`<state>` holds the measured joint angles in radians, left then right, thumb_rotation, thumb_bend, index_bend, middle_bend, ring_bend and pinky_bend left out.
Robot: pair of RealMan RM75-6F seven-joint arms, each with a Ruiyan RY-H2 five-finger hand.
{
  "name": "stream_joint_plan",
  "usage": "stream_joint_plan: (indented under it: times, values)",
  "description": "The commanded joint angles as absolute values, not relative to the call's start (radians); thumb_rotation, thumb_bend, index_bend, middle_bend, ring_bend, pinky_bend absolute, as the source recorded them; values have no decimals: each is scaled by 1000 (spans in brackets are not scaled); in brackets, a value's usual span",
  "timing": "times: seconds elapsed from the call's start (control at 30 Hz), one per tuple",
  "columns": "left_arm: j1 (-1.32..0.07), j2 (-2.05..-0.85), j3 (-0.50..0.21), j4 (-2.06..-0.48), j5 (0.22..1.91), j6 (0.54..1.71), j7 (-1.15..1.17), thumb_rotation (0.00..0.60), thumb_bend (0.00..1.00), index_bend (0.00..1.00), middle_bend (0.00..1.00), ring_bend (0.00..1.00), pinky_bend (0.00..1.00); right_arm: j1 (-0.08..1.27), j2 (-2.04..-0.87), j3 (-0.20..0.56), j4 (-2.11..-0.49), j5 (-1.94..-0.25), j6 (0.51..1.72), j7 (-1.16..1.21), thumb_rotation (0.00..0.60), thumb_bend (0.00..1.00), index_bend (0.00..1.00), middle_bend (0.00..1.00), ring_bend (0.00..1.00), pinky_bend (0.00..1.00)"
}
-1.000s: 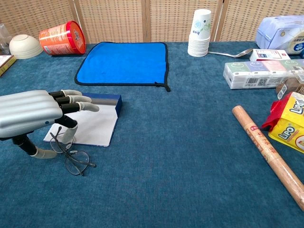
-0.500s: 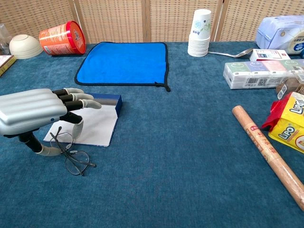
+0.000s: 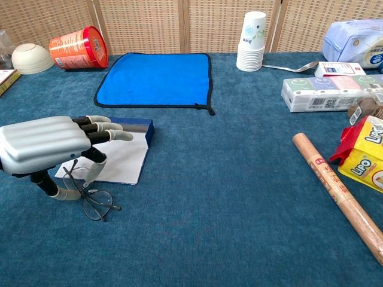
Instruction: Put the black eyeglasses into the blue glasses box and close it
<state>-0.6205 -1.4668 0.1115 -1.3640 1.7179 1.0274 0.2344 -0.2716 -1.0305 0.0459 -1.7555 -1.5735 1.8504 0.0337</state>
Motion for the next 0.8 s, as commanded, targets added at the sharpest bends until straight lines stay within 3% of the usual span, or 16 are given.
stream_joint_plan:
  times: [0.03,0.3,0.53,0.63,0.8]
  values:
    - [-620,-1466,109,-1365,1717,1033,232,600,178,660,89,0,0,-276,-1029,45,-1755,-1572,1855,37,389,441,152,290,180,206]
    - [-614,-1468,108,-1362,1699,1026,247,600,185,722,129,0,0,-279,-1031,44,-1750,-1573,1854,44,395,435,156,290,182,211]
    - [-615,-1472,107,-1362,1705,1043,202,600,182,450,51,0,0,-278,-1027,46,-1753,-1572,1852,44,395,434,156,290,183,219]
    - [-619,-1463,110,-1363,1716,1050,186,600,187,393,33,0,0,-278,-1028,47,-1752,-1571,1852,45,395,436,155,290,183,220]
    - [-621,-1455,112,-1370,1705,1034,191,600,201,414,10,0,0,-279,-1029,47,-1750,-1571,1852,48,394,436,155,290,183,221]
